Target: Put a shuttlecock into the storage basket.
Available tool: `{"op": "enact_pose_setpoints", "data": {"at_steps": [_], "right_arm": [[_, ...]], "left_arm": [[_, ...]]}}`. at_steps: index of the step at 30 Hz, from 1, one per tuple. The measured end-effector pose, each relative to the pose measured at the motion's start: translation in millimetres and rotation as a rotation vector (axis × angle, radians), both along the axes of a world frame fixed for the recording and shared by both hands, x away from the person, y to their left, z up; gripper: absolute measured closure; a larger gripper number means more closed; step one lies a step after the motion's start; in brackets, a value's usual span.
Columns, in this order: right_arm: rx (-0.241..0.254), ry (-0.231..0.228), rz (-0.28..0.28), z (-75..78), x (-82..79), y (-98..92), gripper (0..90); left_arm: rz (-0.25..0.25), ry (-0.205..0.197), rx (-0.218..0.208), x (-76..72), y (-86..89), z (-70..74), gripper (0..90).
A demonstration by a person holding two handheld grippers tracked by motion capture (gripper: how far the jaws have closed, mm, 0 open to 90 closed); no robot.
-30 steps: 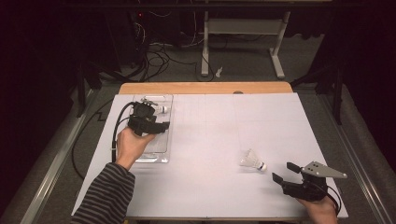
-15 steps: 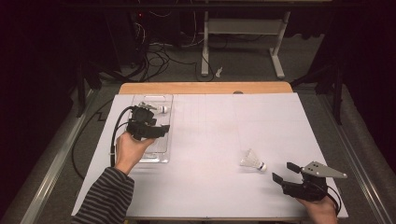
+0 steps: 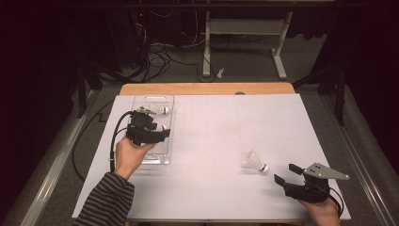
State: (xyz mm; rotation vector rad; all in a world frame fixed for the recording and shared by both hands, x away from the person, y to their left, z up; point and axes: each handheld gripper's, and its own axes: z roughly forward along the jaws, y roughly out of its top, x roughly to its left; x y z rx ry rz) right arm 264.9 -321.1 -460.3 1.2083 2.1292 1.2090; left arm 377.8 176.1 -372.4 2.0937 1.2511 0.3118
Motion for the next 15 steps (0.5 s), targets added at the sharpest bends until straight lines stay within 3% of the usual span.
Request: {"op": "enact_pose_setpoints", "data": {"at_steps": [15], "right_arm": [[0.0, 0.0, 0.001, 0.0, -0.1, 0.2, 26.9]], "left_arm": [[-0.007, -0.021, -0.015, -11.6, 2.7, -3.0, 40.5]]}}
